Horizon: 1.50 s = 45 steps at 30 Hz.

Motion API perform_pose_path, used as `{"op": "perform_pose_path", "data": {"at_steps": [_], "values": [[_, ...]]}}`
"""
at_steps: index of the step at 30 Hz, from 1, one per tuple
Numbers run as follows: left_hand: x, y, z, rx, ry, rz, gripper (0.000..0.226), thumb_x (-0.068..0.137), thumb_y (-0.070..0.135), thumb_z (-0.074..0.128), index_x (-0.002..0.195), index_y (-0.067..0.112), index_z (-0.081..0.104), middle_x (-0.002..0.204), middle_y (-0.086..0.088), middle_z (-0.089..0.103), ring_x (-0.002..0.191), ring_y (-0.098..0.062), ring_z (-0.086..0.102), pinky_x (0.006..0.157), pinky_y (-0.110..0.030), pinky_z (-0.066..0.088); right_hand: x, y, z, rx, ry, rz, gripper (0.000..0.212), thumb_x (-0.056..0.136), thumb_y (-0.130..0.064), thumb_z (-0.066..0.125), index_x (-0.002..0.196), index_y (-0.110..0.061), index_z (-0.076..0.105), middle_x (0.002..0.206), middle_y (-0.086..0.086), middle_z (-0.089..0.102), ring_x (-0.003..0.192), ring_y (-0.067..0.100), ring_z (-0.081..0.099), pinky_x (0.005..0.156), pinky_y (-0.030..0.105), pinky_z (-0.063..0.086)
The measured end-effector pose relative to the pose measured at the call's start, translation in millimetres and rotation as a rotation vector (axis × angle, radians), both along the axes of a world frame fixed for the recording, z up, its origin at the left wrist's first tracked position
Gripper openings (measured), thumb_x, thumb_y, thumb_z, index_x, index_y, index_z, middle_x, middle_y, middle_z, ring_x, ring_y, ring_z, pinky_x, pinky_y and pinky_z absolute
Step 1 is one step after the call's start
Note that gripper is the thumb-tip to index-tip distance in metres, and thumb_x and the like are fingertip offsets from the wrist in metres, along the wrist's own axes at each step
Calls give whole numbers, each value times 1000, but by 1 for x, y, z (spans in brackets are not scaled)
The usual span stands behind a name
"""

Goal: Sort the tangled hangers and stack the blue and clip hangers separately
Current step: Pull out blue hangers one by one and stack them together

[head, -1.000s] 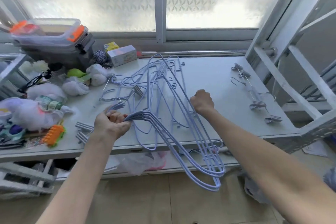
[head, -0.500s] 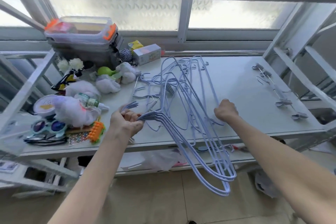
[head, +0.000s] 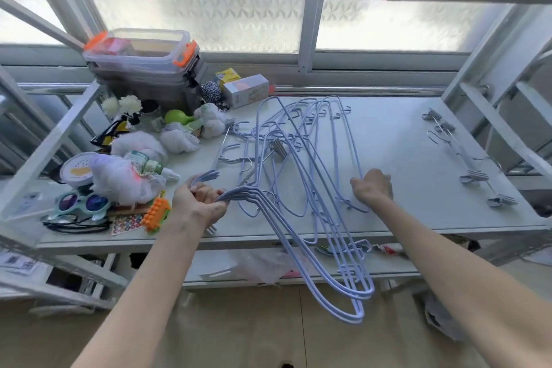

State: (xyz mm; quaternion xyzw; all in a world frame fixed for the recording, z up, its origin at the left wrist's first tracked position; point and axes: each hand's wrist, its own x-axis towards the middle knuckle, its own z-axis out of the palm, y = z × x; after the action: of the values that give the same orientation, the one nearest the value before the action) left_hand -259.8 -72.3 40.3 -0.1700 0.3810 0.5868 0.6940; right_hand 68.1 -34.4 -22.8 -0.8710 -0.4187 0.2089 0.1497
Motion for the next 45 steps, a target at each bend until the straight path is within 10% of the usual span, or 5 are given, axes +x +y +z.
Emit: {"op": "perform_pose_path", "data": {"at_steps": [4, 13, 25, 45], "values": [[-2, -2, -2, 7, 0, 13, 68, 98, 25, 37, 31, 19, 26, 29, 5, 13, 24, -13, 9, 51, -20, 28, 4, -3, 7, 8, -124, -3, 36, 90, -31, 53, 102, 2, 60, 122, 24, 53, 118, 39, 44, 95, 41, 39], [-19, 6, -3, -32, -68, 31, 70, 99, 25, 38, 30, 17, 26, 29, 5, 12, 24, -13, 9, 49, -21, 27, 19, -8, 16, 362, 166, -105, 15, 92, -13, 58, 82, -3, 52, 78, 15, 55, 75, 29, 51, 66, 30, 34], [-19, 26, -19, -43, 16, -8, 68, 98, 24, 41, 32, 18, 26, 29, 6, 16, 23, -13, 12, 45, -20, 28, 18, -17, 20, 564, 235, -345, 12, 91, -12, 61, 83, -4, 56, 78, 11, 56, 72, 25, 52, 66, 27, 36], [-10, 40, -40, 92, -3, -41, 45, 95, 27, 53, 57, 19, 32, 36, 4, 28, 35, -12, 26, 66, -22, 35, -79, -70, 12, 542, 593, 130, 26, 91, -13, 66, 67, -9, 56, 55, 7, 51, 48, 14, 39, 49, 26, 33]]}}
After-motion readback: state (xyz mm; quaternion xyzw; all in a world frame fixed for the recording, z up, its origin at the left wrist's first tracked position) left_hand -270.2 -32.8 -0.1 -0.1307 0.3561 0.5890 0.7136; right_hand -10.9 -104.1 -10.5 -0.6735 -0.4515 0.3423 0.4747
